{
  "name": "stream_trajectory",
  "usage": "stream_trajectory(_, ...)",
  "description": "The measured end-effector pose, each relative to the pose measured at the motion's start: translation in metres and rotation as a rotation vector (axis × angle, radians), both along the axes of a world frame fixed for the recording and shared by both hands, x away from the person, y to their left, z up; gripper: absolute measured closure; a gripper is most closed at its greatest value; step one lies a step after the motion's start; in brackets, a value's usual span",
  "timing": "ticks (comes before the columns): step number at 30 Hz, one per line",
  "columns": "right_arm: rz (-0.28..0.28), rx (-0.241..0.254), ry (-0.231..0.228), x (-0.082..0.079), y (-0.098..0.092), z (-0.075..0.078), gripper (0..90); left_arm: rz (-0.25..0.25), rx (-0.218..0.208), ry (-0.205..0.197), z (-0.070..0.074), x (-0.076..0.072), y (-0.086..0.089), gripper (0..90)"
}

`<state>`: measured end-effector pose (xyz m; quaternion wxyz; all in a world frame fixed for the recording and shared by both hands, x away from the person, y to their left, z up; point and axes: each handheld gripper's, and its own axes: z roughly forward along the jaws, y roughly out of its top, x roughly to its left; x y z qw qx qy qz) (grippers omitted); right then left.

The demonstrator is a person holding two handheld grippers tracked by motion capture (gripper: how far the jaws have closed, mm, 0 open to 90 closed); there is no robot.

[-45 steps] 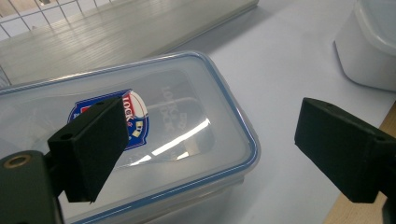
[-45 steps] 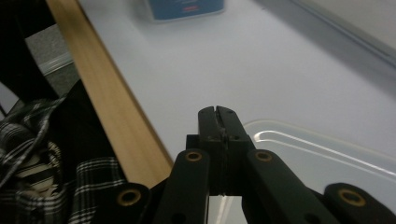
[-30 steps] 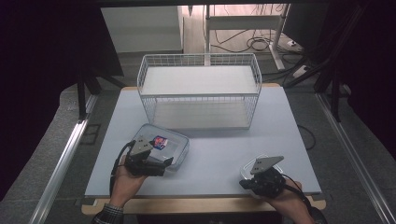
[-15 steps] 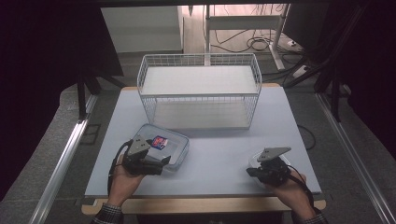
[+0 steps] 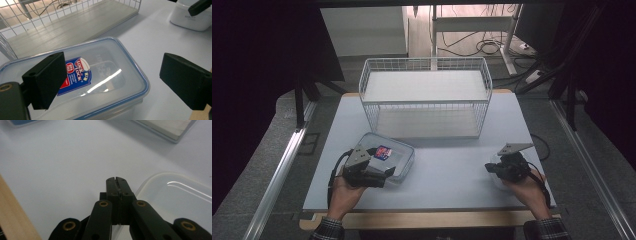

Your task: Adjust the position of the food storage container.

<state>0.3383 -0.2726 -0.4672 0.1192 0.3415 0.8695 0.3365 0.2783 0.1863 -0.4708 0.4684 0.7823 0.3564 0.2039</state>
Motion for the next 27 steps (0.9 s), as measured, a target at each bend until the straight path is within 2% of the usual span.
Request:
stream_trajectory(5, -0.031, 0.001, -0.008, 0.017, -0.006, 0.001, 89.3, 0.006, 0.007, 0.007, -0.002, 0.001, 0.002, 7.1)
stream_trajectory(12, -0.088, 0.014, -0.01, 0.03, -0.021, 0.001, 89.2, 0.012, 0.012, 0.023, -0.003, 0.003, 0.004, 6.6)
stream_trajectory(16, -0.091, 0.013, -0.014, 0.029, -0.022, 0.001, 89.1, 0.015, 0.028, 0.031, -0.005, 0.004, 0.003, 6.3)
stream_trajectory(19, -0.081, -0.02, -0.019, 0.024, -0.02, 0.003, 88.8, 0.016, 0.039, 0.034, -0.005, 0.005, 0.003, 6.0)
stream_trajectory(21, -0.083, -0.02, -0.016, 0.02, -0.02, 0.004, 88.9, 0.02, 0.044, 0.036, -0.005, 0.005, 0.003, 5.9)
stream_trajectory(27, -0.088, -0.01, -0.007, 0.012, -0.027, 0.005, 88.9, 0.032, 0.022, 0.045, -0.004, 0.005, 0.006, 5.8)
